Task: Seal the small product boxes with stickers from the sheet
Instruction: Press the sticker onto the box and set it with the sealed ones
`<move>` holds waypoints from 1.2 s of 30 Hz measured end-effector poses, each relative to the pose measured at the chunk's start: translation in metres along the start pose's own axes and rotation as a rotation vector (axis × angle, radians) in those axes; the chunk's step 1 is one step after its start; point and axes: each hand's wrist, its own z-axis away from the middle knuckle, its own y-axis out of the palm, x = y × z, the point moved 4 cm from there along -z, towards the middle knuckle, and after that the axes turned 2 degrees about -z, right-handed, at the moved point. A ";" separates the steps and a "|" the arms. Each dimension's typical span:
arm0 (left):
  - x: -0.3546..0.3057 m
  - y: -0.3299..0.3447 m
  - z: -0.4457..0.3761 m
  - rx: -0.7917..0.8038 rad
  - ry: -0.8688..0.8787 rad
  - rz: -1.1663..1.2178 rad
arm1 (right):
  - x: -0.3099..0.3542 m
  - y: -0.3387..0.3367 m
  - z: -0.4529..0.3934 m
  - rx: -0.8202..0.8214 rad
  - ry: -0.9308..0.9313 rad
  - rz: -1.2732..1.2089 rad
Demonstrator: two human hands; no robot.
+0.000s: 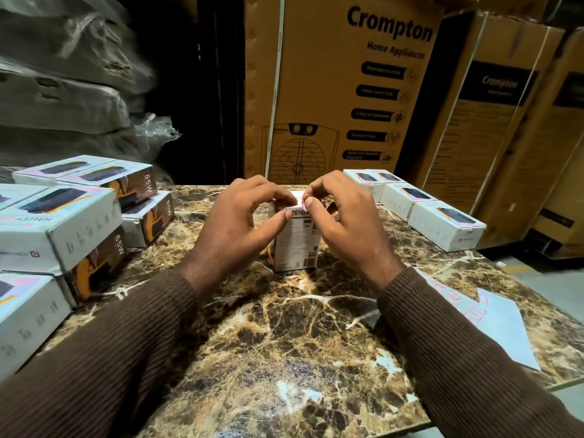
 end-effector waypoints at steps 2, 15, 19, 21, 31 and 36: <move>-0.001 0.000 0.000 0.002 0.000 -0.008 | 0.001 0.001 0.001 -0.005 -0.003 0.003; 0.004 0.001 0.003 0.019 0.011 -0.005 | -0.002 0.001 0.005 0.003 -0.026 -0.046; 0.002 0.001 0.004 0.018 0.002 0.001 | -0.001 -0.002 0.006 -0.003 -0.012 -0.117; 0.002 0.001 0.004 0.020 -0.006 0.006 | -0.002 -0.002 0.007 -0.002 -0.035 -0.104; 0.003 0.001 0.004 0.031 -0.004 -0.006 | -0.013 0.001 0.008 0.027 -0.059 -0.067; 0.004 0.001 0.004 0.037 -0.013 -0.007 | -0.015 -0.003 0.008 0.033 -0.031 -0.122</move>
